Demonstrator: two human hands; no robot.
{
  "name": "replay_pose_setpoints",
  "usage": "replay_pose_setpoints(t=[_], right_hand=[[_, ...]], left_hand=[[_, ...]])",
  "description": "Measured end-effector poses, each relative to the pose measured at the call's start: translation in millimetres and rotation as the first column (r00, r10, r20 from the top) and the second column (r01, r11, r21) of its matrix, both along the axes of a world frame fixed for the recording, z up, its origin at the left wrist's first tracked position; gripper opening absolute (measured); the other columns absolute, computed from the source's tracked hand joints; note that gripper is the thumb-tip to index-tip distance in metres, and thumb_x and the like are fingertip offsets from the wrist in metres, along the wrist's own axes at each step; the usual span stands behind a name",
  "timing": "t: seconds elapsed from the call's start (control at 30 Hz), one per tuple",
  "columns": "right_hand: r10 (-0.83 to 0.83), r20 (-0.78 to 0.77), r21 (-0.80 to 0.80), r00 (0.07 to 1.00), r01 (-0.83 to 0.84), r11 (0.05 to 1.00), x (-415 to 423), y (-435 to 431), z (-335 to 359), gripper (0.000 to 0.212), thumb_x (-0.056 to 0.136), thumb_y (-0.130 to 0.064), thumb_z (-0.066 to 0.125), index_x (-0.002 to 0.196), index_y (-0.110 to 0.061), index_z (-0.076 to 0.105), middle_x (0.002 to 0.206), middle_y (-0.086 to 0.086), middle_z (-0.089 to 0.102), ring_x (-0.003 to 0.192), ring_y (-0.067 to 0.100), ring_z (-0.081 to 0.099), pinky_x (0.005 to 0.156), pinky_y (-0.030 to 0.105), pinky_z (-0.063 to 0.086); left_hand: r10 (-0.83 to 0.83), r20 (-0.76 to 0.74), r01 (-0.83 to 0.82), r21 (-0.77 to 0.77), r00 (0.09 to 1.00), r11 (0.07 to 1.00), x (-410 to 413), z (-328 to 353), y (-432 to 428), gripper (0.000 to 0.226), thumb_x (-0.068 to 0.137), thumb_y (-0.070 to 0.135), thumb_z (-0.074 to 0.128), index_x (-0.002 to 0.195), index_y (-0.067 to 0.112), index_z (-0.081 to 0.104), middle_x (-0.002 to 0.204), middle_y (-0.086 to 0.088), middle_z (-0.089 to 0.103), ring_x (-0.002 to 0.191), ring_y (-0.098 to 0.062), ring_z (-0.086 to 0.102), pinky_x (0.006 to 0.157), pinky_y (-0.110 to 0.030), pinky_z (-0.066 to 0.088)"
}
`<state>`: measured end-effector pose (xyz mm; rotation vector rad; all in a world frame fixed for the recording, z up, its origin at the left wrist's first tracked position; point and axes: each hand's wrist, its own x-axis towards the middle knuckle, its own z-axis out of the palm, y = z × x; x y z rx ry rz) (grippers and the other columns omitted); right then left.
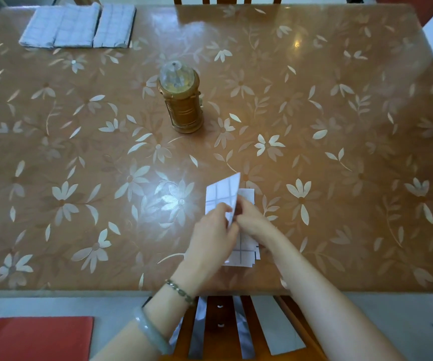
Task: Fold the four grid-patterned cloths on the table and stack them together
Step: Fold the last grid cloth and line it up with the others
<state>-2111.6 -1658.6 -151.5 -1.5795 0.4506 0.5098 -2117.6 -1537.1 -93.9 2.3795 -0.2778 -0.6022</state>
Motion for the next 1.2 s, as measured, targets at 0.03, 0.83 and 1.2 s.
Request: replay_pose_setpoints(t=[0.03,0.83,1.2], right_hand=[[-0.125,-0.046,0.117,0.991,0.13,0.985,-1.5,-2.6,0.9,0.043,0.078,0.016,0.045,0.107,-0.012,0.06,0.104,0.012,0.066,0.098,0.023,0.063,0.082,0.027,0.051],[-0.172,-0.002,-0.556,0.985,0.142,0.819,-23.1,-21.6,1.7,0.03,0.071,-0.011,0.056,0.052,-0.011,0.032,0.049,0.001,0.028,0.05,0.016,0.027,0.049,0.029,0.021],[0.132,0.176,-0.876,0.975,0.094,0.473,-21.1,-18.2,-9.0,0.017,0.074,-0.003,0.061,0.085,-0.009,0.05,0.089,0.006,0.052,0.085,0.026,0.049,0.07,0.033,0.04]], left_hand=[[-0.028,0.015,0.027,0.018,1.0,0.999,-2.3,-7.6,-7.6,0.019,0.092,0.024,0.05,0.109,0.015,0.049,0.086,-0.002,0.059,0.085,-0.028,0.059,0.067,-0.036,0.043],[-0.536,0.348,0.326,0.507,0.769,0.798,17.8,-80.9,32.5,0.063,0.093,0.045,0.031,0.136,0.003,0.049,0.14,-0.011,0.052,0.131,-0.029,0.047,0.109,-0.043,0.031],[-0.584,0.327,0.338,0.57,0.744,0.749,15.7,-95.4,36.5,0.07,0.093,0.05,0.03,0.14,0.001,0.043,0.145,-0.014,0.045,0.136,-0.03,0.04,0.111,-0.046,0.021]])
